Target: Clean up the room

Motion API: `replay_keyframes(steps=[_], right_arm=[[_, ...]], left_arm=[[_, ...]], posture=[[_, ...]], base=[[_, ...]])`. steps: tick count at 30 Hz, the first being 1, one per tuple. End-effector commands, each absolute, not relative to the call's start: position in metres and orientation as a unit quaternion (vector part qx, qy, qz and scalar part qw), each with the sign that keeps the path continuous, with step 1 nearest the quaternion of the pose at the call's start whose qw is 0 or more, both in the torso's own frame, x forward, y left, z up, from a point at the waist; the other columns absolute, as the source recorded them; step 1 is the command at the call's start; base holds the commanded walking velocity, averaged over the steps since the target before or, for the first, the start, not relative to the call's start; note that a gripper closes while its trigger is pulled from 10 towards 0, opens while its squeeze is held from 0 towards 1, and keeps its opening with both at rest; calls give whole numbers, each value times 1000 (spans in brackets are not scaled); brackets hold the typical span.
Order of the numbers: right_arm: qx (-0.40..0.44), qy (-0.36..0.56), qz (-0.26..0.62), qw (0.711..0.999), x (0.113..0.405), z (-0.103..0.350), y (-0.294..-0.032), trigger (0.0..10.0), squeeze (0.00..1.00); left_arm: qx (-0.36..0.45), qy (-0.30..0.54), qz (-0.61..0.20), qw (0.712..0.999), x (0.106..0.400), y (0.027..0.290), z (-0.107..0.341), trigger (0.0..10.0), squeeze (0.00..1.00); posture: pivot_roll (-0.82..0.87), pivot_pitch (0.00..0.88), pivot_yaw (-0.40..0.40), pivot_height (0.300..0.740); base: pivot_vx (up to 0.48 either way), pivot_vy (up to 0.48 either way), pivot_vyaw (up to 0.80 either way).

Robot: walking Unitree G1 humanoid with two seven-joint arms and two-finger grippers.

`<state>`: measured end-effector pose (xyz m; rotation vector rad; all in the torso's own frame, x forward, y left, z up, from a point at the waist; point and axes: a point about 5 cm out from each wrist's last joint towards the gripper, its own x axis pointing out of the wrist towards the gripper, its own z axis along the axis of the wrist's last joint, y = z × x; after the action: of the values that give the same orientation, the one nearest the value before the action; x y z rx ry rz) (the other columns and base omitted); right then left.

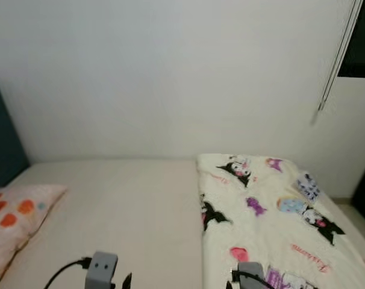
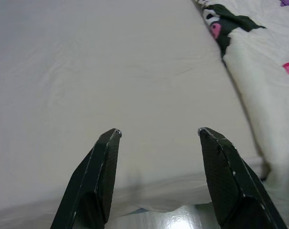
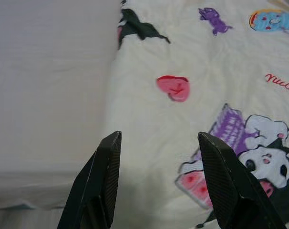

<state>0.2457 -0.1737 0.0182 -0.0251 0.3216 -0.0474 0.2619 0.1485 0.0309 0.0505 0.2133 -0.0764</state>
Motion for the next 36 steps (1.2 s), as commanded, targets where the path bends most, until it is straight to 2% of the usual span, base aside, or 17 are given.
replay_keyframes(steps=[1,36], right_arm=[[-12,170,-27,985,242,15,-177,10000,0],[-15,167,-34,985,241,17,-177,10000,0]], left_arm=[[30,121,-39,991,257,149,25,10000,0],[36,124,-45,991,256,149,27,10000,0]], posture=[[-17,97,-29,740],[-13,128,-20,740]], base=[[0,-454,0],[0,-450,0]])
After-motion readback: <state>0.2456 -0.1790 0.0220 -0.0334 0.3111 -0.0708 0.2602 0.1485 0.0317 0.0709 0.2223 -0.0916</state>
